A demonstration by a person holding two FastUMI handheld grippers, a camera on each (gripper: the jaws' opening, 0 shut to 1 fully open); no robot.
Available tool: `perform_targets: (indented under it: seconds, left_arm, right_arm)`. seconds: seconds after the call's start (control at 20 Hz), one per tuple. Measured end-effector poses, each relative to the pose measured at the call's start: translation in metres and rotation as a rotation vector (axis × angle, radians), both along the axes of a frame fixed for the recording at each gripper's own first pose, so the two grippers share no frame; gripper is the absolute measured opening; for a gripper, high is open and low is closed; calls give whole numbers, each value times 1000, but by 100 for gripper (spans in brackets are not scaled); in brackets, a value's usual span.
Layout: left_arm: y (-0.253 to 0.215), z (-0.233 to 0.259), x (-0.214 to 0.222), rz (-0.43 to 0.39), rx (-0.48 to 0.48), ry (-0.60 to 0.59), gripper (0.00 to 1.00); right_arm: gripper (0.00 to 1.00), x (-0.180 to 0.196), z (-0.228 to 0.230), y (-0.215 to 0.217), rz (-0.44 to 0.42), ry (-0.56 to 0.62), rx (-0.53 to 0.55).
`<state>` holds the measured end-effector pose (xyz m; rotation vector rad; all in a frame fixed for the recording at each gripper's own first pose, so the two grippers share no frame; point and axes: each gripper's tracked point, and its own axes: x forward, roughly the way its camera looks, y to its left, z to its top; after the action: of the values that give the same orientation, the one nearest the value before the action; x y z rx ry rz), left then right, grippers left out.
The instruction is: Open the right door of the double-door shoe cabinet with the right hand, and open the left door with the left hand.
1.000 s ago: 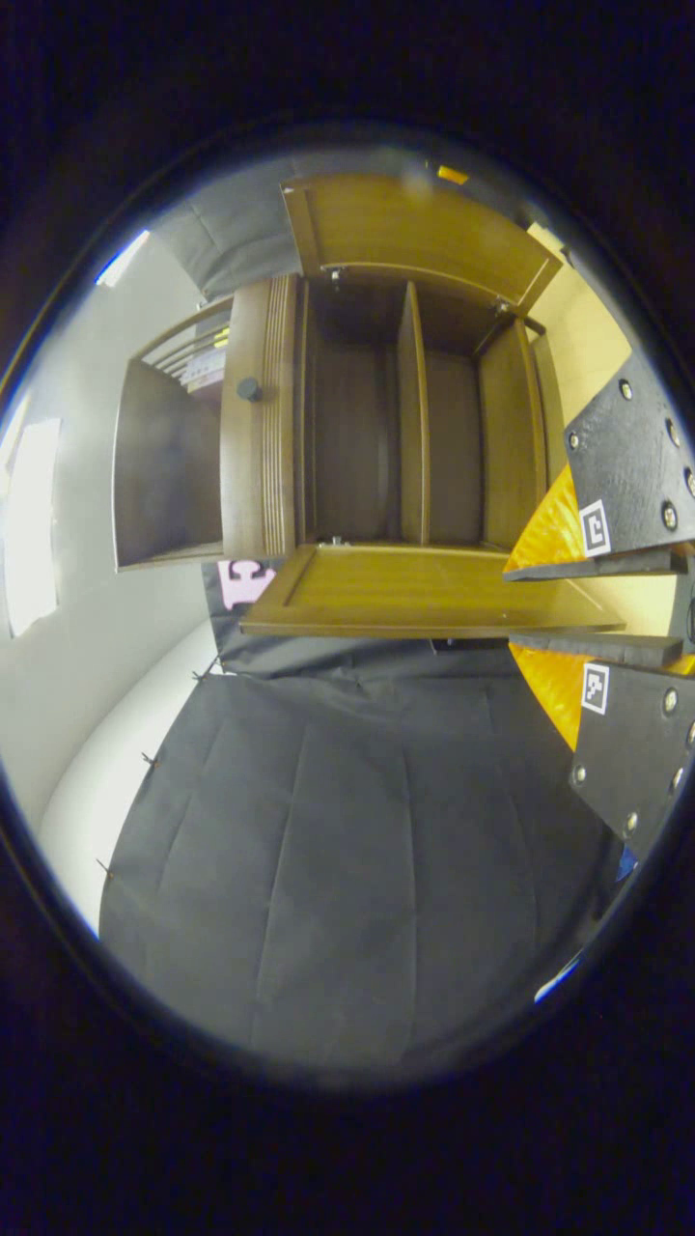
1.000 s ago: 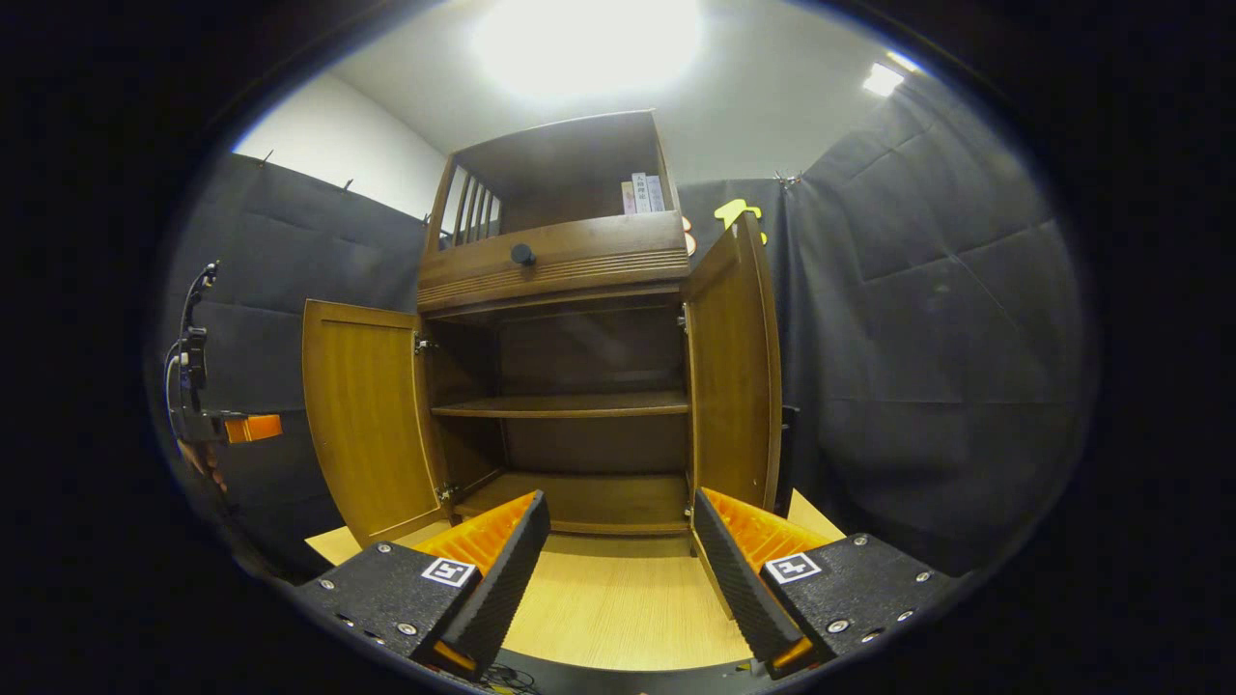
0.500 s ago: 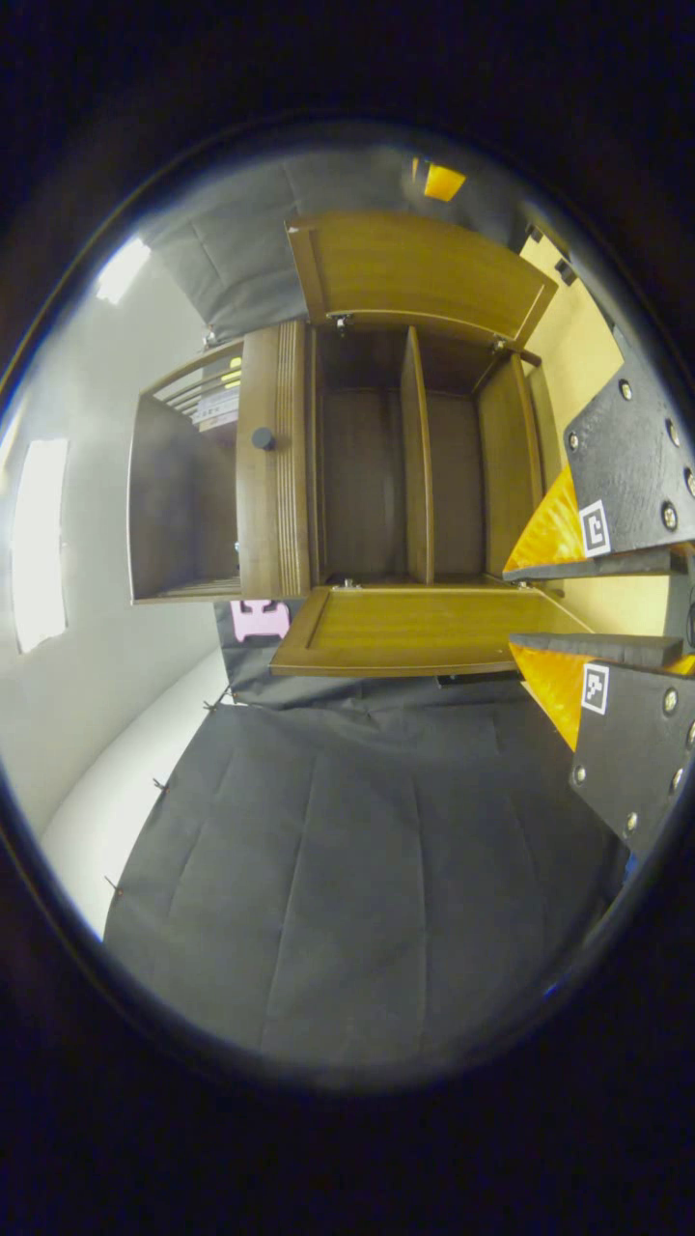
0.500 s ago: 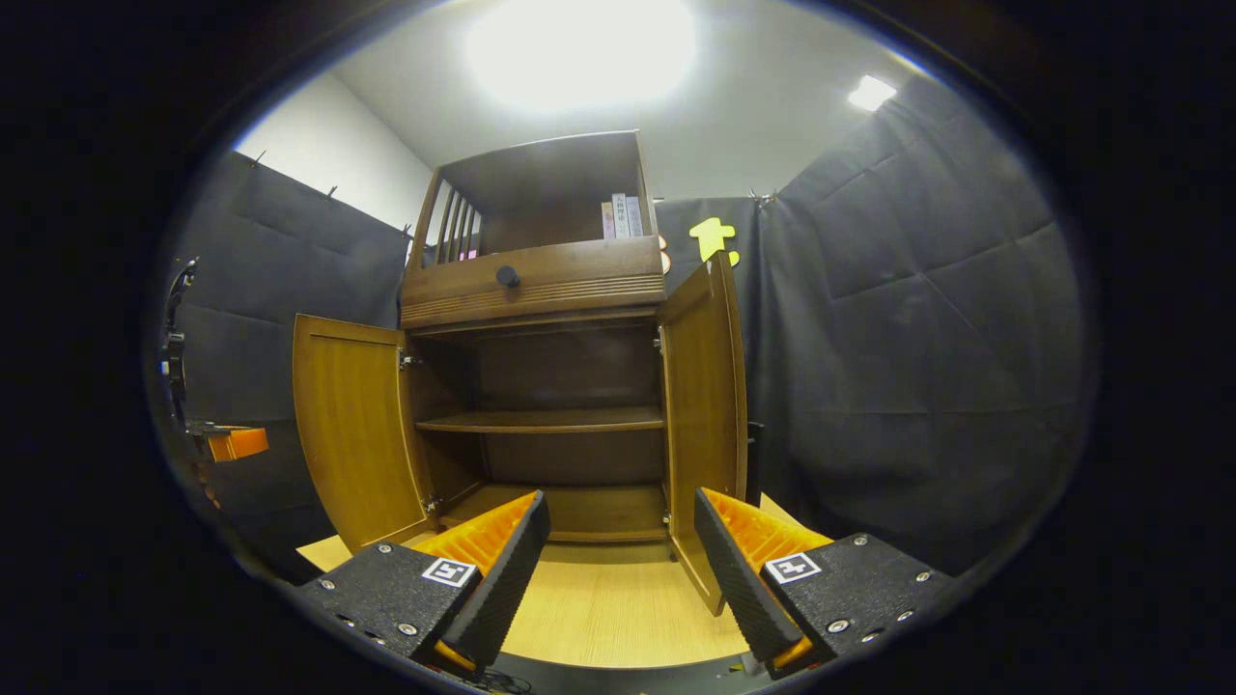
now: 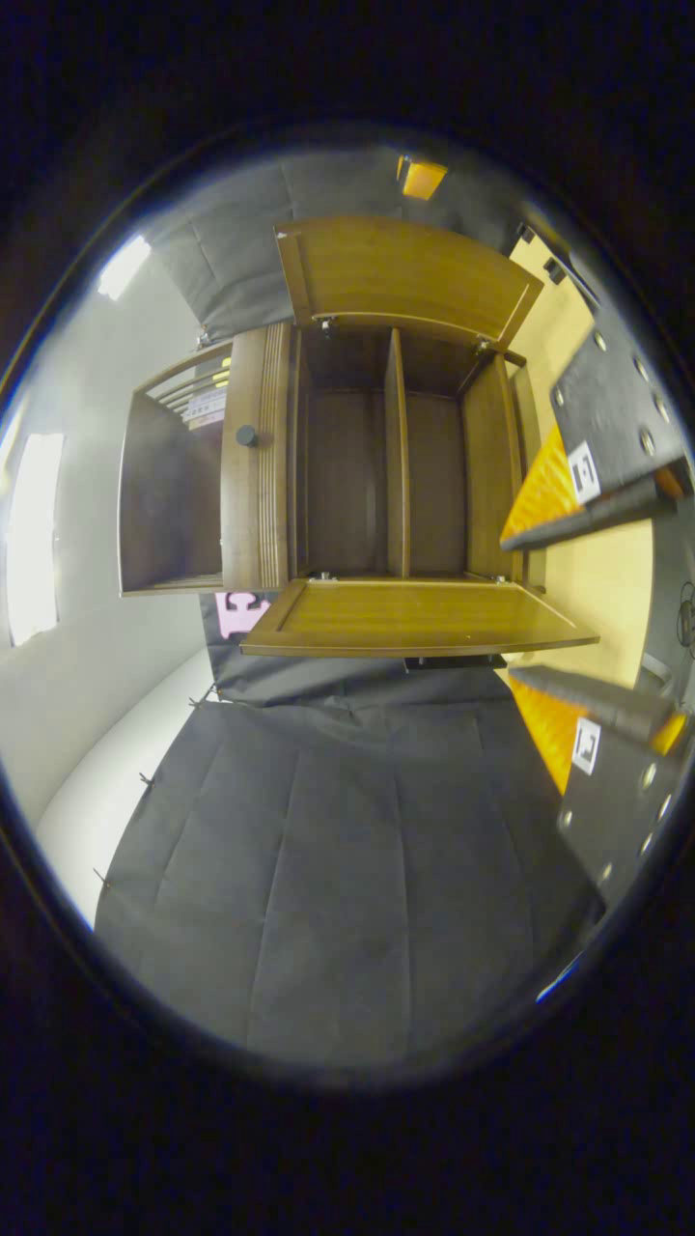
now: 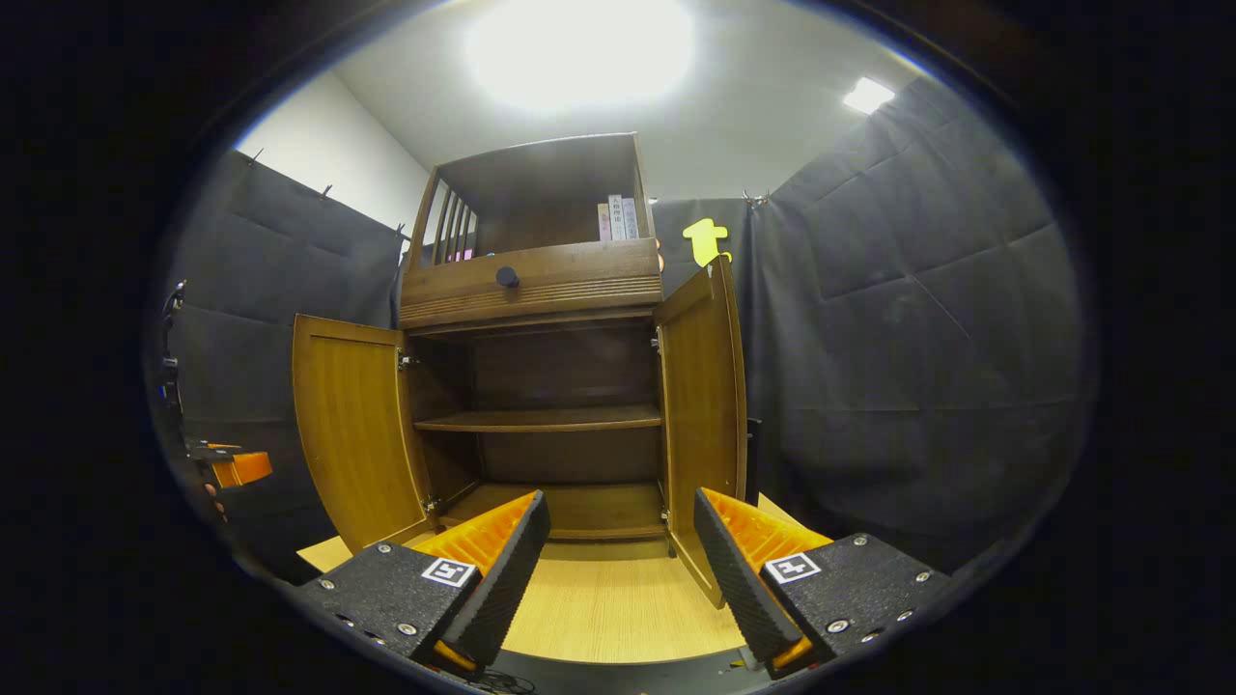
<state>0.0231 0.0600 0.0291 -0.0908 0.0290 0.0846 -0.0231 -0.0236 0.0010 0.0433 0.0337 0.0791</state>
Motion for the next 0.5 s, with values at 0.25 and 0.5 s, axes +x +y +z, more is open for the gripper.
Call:
perform_targets:
  seconds: [0.25,0.5]
  left_arm:
    - [1,7,-1,-1,16,-37,99]
    - [0,8,-4,-27,18,-47,99]
  right_arm:
    - [93,-7,5,8,7,-7,-2]
    - [92,-10,10,12,-2,-19,-11]
